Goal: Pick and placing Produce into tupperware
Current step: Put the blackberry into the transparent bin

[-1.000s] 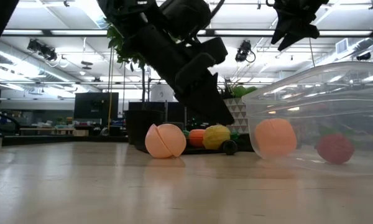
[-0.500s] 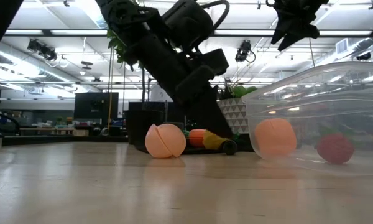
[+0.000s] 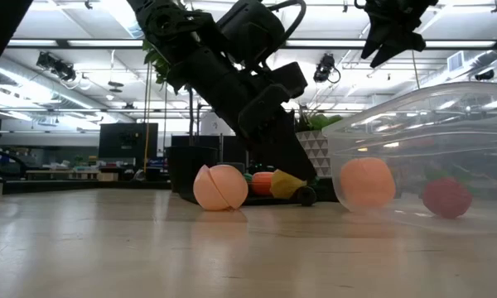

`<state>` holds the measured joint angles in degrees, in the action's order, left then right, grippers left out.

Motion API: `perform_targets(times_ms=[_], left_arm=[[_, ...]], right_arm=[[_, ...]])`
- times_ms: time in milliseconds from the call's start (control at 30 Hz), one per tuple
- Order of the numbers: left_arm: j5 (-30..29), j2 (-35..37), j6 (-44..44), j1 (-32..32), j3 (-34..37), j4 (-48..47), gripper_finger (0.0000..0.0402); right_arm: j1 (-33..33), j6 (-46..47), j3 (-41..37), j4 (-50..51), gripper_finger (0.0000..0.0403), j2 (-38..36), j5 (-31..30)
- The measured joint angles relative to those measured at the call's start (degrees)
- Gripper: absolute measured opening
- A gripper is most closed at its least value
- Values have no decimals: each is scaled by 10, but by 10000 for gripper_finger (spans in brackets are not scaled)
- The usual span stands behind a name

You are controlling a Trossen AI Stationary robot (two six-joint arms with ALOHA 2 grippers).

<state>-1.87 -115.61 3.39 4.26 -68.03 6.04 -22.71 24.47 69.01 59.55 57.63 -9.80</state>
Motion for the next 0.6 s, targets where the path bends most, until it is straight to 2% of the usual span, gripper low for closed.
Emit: perform_targets(times_ms=[167, 600], left_arm=[[23, -9, 9, -1, 1, 0, 234], [24, -30, 23, -6, 0, 22, 246]], right_arm=[[0, 0, 0, 0, 195, 0, 0], [0, 0, 0, 0, 195, 0, 0]])
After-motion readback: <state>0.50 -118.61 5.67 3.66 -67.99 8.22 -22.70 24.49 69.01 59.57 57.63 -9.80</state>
